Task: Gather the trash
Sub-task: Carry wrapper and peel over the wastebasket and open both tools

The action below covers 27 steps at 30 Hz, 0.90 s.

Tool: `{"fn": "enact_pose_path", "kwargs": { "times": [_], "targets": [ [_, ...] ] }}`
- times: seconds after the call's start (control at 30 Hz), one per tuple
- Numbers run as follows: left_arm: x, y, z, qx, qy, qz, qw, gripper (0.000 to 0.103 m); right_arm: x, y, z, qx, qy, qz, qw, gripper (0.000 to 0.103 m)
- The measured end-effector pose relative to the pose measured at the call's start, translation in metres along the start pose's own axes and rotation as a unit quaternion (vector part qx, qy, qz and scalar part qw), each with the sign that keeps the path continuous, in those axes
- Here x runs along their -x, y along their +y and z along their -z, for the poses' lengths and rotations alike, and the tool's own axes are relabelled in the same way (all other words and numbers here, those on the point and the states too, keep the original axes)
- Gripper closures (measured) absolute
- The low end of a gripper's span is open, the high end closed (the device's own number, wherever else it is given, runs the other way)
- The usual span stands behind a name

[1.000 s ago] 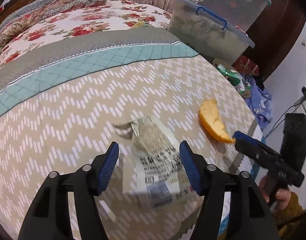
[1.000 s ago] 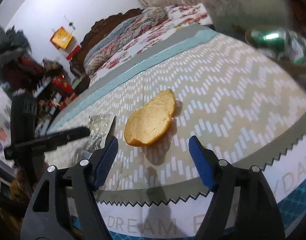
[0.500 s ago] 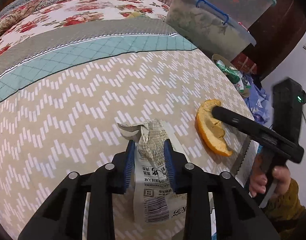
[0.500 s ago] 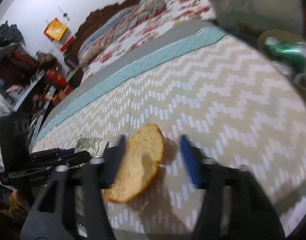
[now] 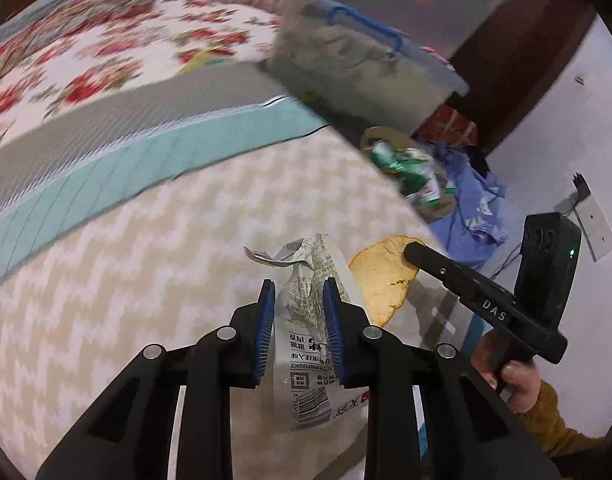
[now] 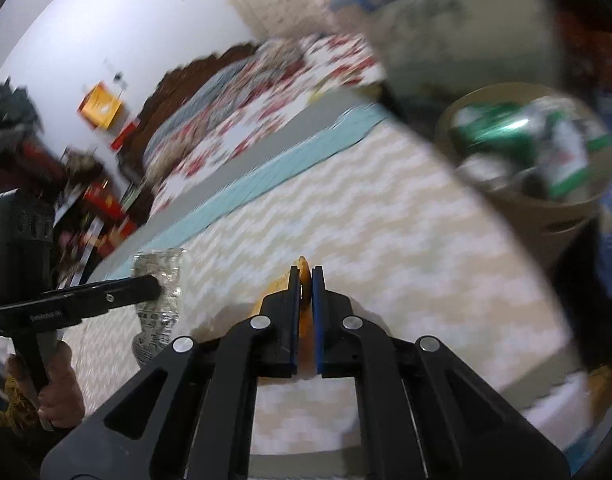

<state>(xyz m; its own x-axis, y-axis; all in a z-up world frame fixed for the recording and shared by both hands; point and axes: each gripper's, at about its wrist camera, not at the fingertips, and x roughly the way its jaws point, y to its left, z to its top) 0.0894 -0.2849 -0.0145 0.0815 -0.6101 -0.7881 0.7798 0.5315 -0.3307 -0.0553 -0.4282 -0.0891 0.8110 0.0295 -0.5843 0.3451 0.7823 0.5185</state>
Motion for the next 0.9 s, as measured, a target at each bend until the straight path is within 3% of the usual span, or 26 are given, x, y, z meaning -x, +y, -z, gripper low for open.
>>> {"fn": "enact_pose_path", "kwargs": {
  "times": [0.23,0.47,0.7,0.9],
  "targets": [
    [-0.044,-0.063,-0.058,-0.050,0.007,0.031,0.9982,0.080,0.046,-0.073,-0.032,-0.055,-0.073,0.046,0.995,0.096],
    [-0.095,-0.121,-0.121,-0.079,0.013,0.055,0.9953,0.081,0.070,-0.131,-0.080,-0.064,-0.122,0.090,0.986,0.096],
    [-0.156,-0.164,-0.184,-0.082,0.019,0.077,0.9935,0.081,0.073,-0.181,-0.122,-0.088,-0.156,0.119,0.976,0.096],
    [-0.217,-0.177,-0.202,-0.066,0.035,0.065,0.9951,0.081,0.041,-0.228,-0.144,-0.156,-0.152,0.111,0.970,0.095]
  ]
}}
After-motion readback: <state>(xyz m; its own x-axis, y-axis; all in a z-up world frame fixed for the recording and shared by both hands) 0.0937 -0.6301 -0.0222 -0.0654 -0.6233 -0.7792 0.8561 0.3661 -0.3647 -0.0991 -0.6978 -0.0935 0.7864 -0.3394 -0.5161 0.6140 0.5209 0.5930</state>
